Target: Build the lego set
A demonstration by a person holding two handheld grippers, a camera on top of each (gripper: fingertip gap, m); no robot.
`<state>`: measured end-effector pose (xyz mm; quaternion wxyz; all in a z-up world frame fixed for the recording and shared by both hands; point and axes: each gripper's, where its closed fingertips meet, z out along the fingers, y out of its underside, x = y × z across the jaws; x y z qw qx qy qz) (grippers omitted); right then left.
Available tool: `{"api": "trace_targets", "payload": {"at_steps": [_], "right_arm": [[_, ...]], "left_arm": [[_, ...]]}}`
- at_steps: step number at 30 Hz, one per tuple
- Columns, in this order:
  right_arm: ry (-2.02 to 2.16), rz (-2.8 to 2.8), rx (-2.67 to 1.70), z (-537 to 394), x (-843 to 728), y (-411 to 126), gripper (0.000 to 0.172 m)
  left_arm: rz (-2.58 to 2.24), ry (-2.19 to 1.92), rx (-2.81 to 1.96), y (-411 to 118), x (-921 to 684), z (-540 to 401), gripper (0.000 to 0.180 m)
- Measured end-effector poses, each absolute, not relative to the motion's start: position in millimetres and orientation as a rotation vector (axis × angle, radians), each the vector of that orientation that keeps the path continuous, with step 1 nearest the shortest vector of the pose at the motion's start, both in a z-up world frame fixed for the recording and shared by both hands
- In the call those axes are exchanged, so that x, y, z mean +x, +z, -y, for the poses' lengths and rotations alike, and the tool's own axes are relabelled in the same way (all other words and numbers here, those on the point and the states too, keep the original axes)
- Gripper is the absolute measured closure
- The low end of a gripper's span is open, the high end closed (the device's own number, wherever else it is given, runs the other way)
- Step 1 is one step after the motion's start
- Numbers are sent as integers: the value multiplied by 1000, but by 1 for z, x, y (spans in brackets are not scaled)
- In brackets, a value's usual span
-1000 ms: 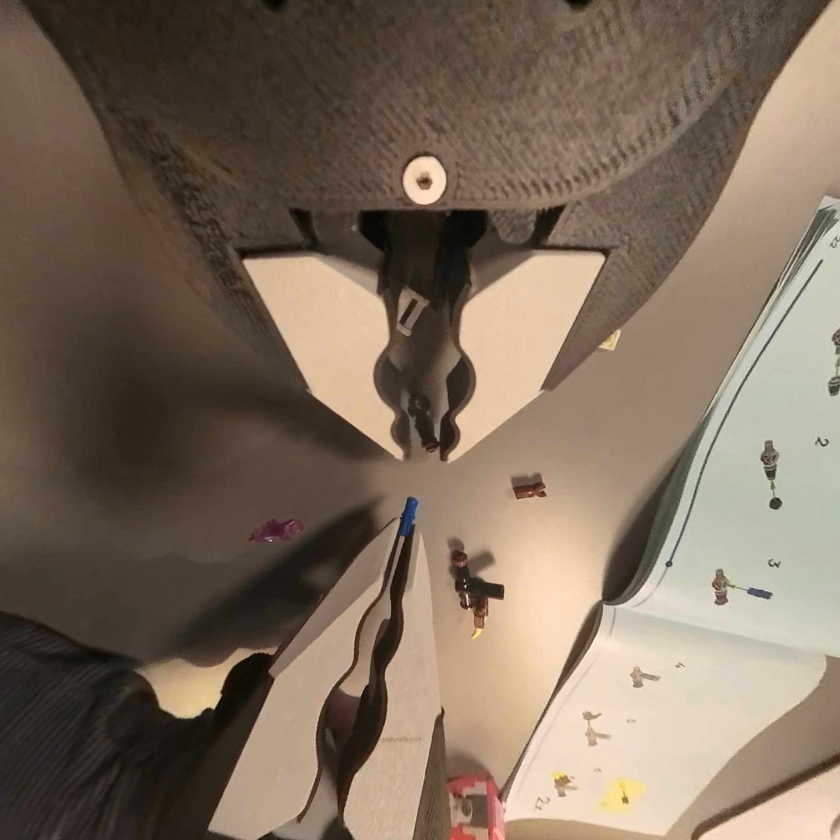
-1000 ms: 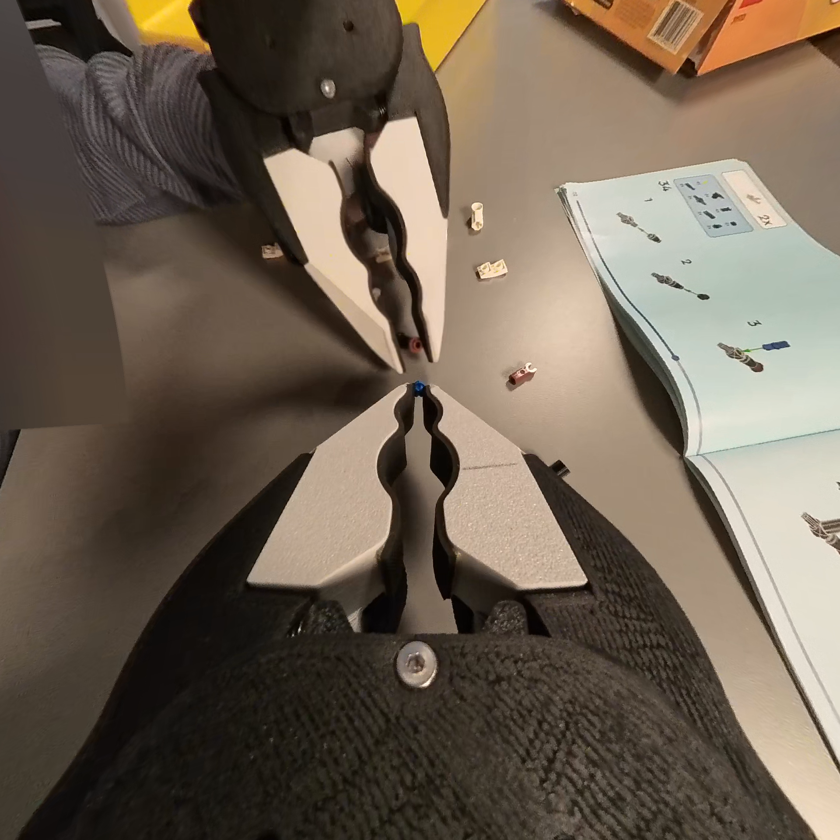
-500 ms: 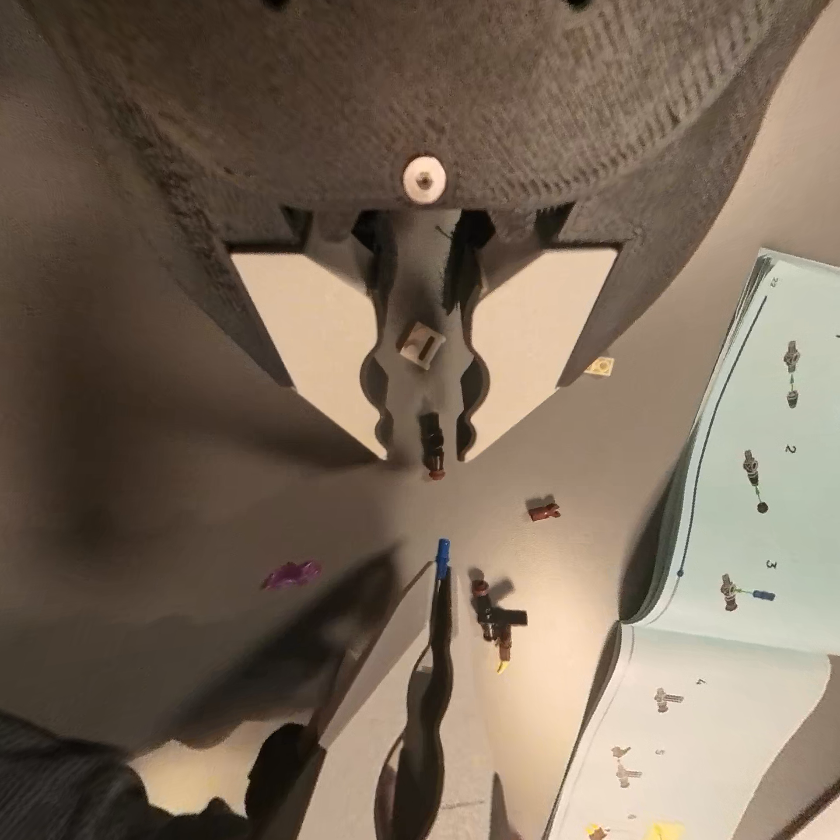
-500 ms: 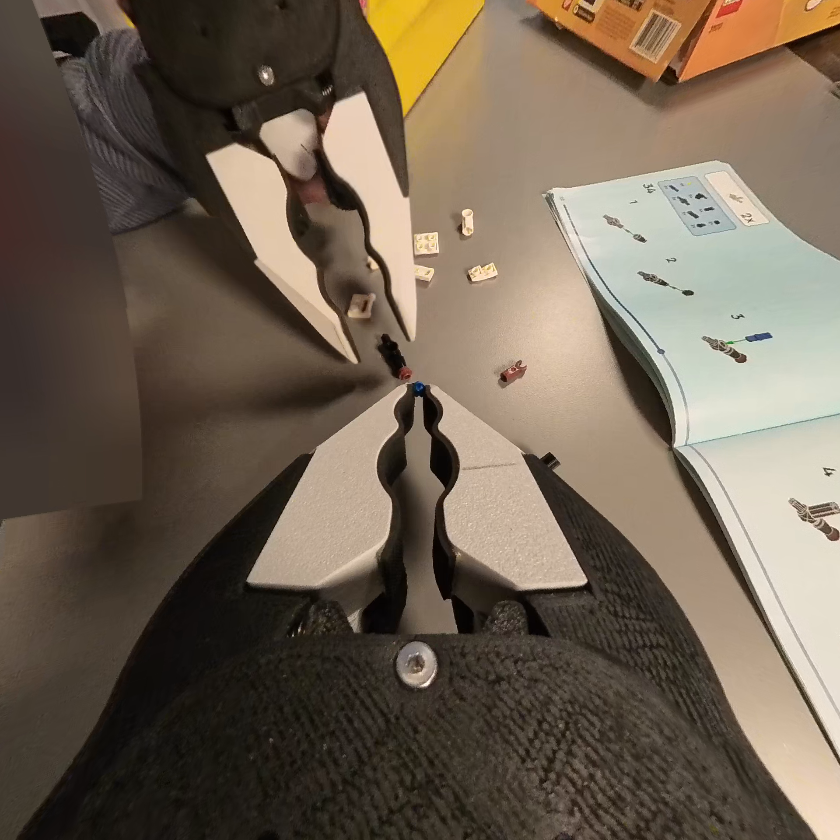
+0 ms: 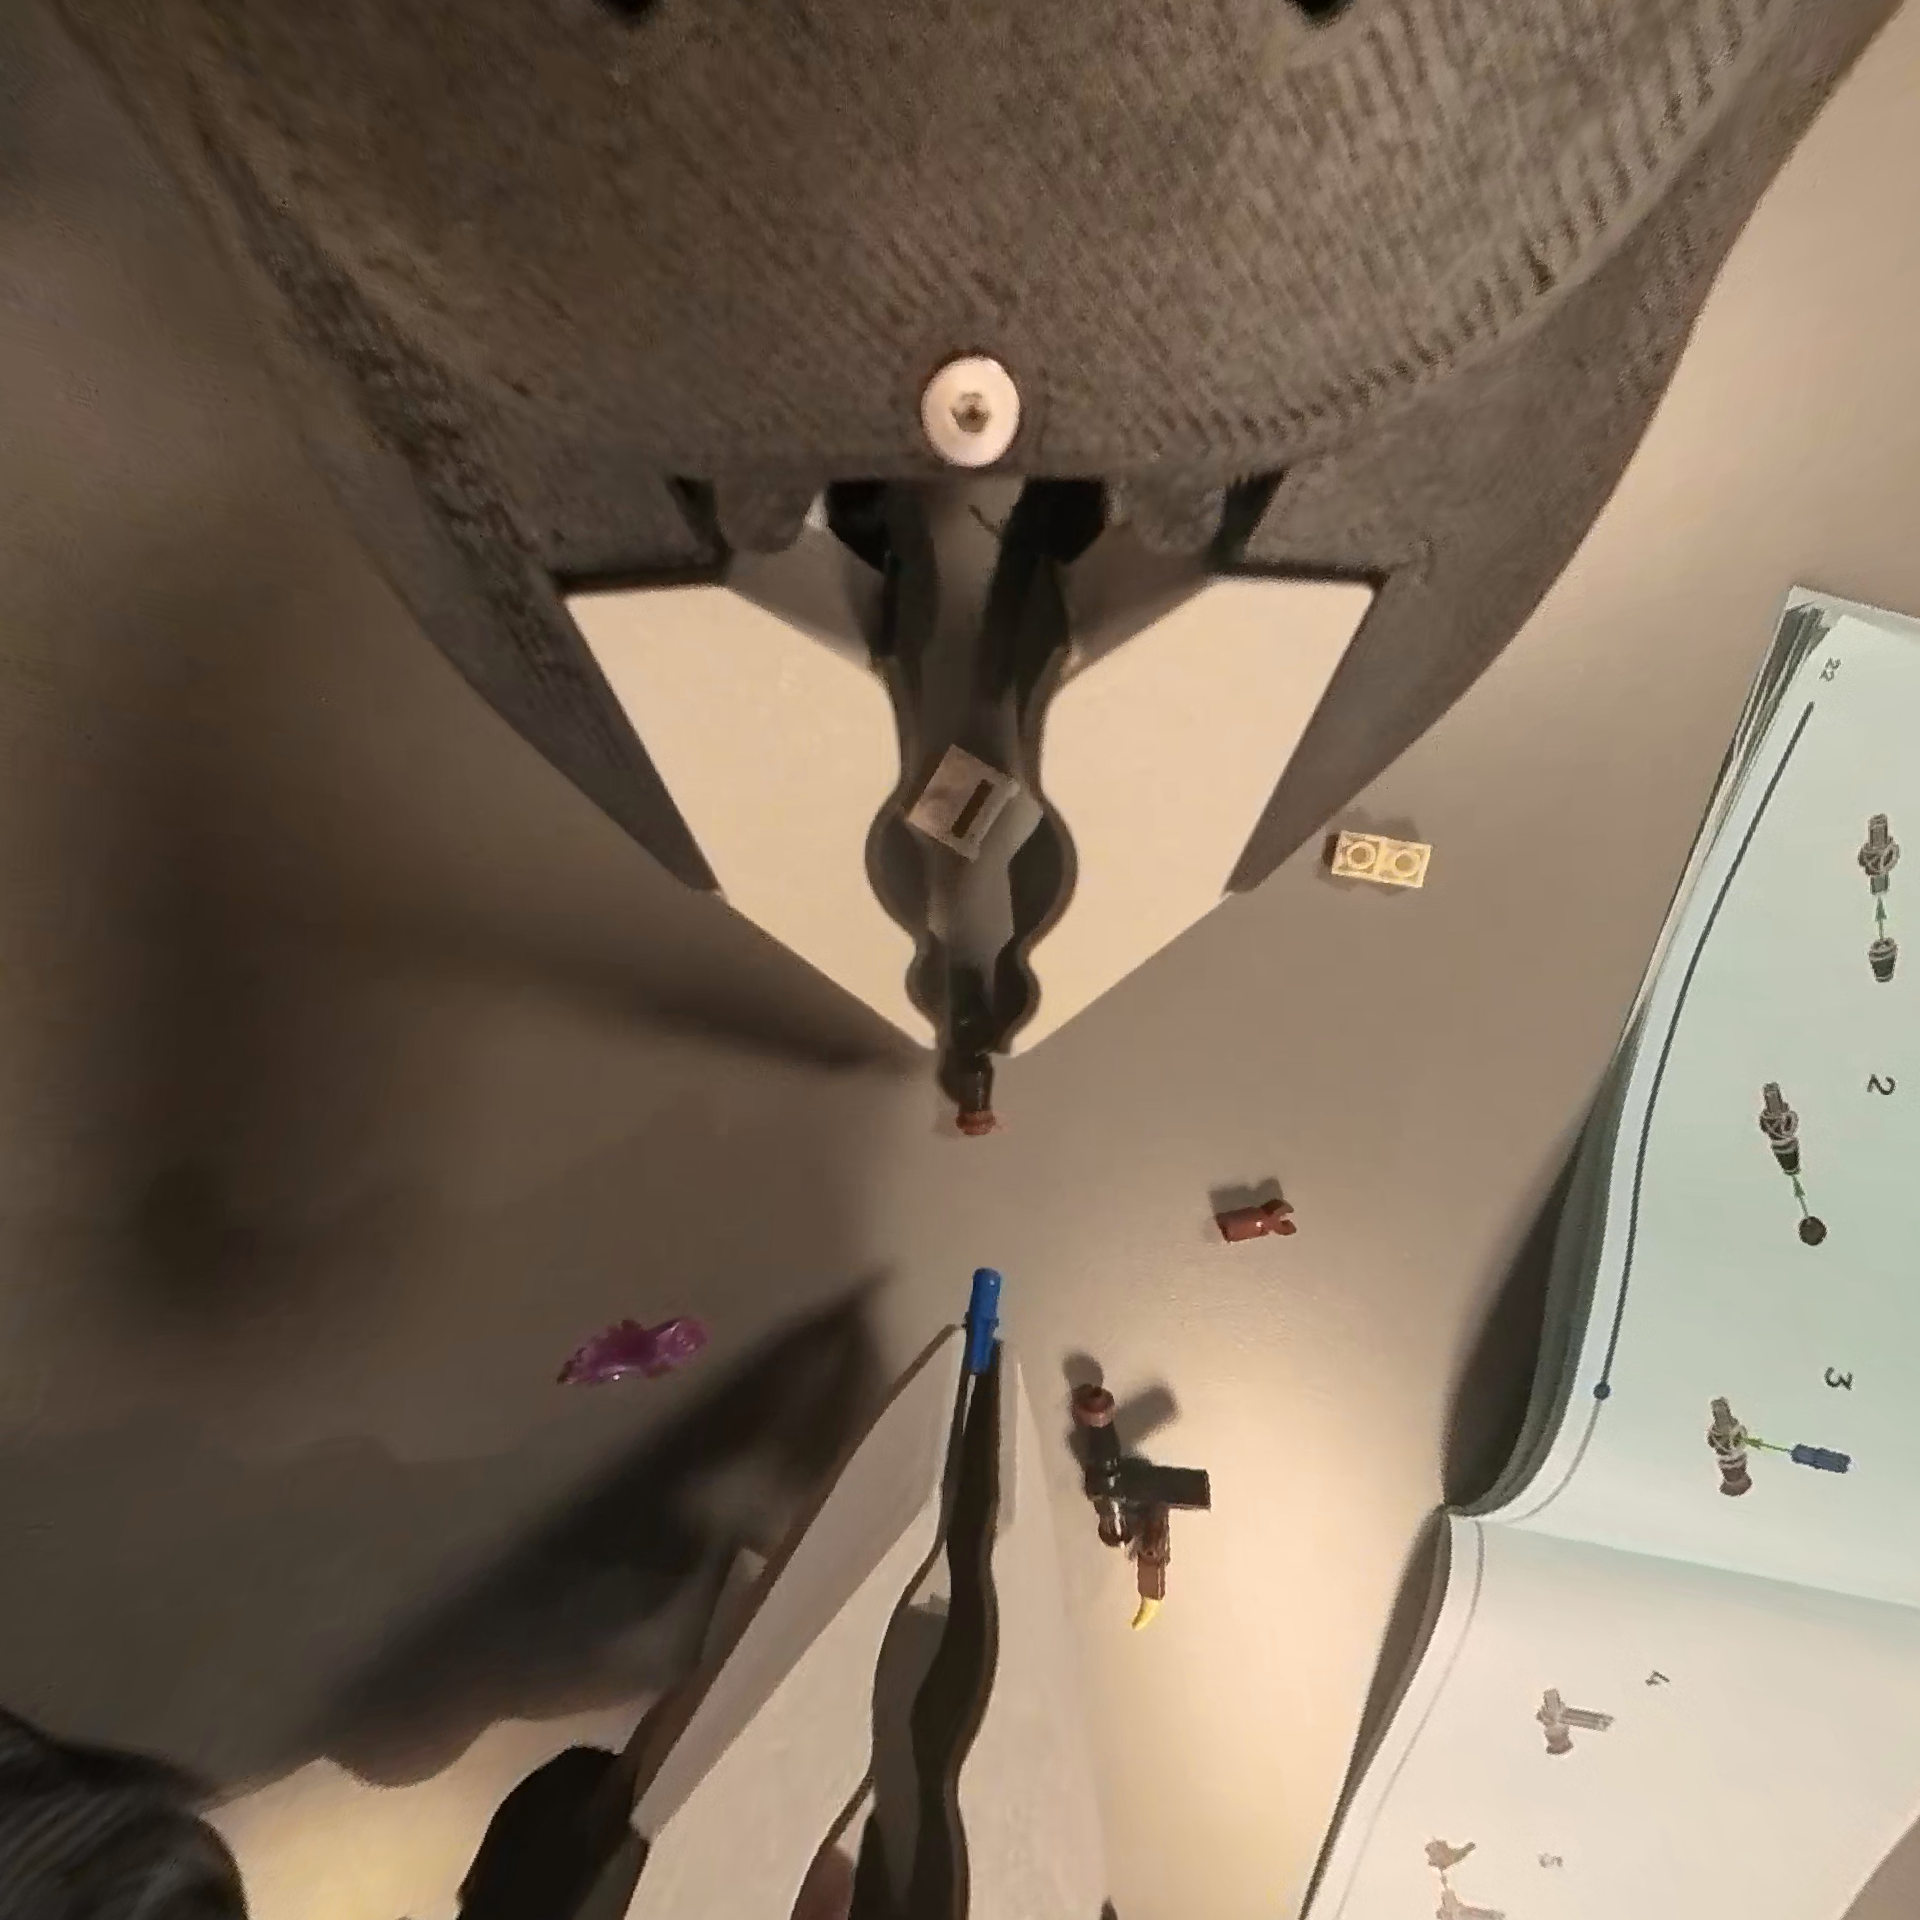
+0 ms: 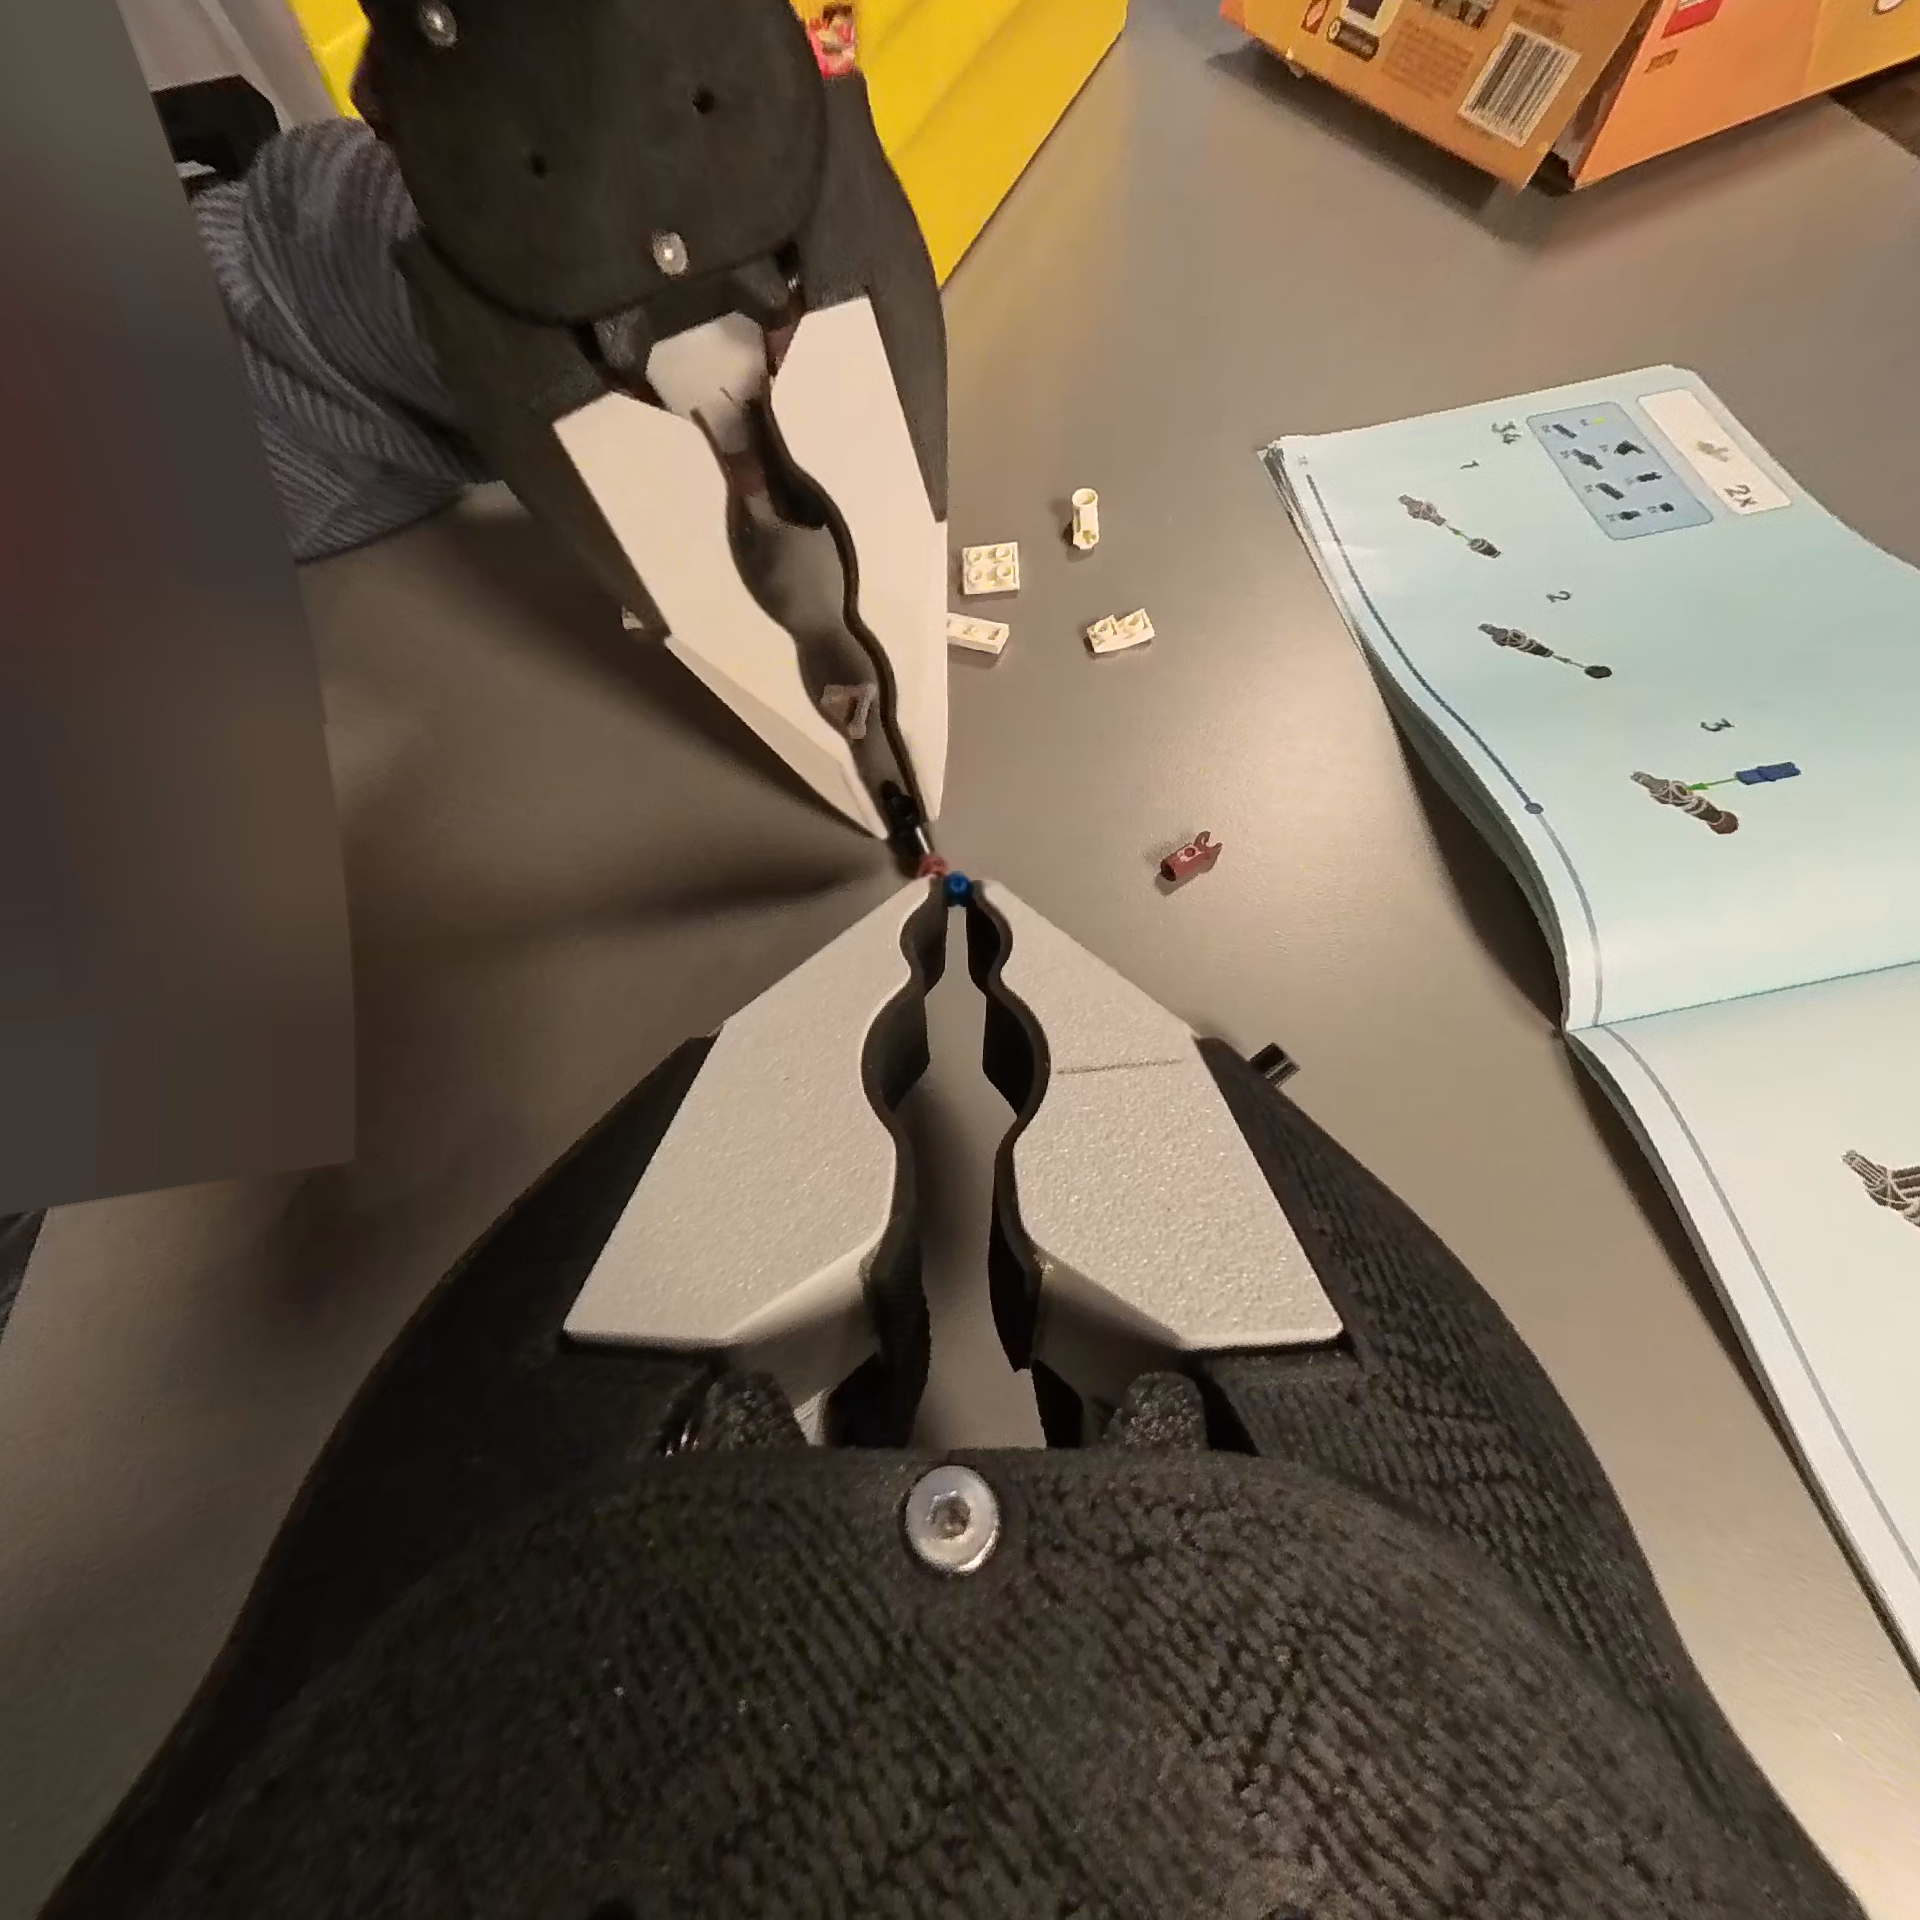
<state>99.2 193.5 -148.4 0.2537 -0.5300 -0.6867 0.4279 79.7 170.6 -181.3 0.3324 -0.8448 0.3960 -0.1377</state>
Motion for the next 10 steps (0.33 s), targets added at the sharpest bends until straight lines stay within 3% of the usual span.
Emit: {"api": "trace_targets", "payload": {"at_steps": [5, 10], "right_arm": [[1238, 1624, -1304, -204, 90, -103, 170], [1338, 1339, -1073, -191, 86, -27, 170]], "left_arm": [[-766, -502, -1967, -129, 79, -192, 175], [-367, -1175, -1368, -28, 75, -179, 176]]}}
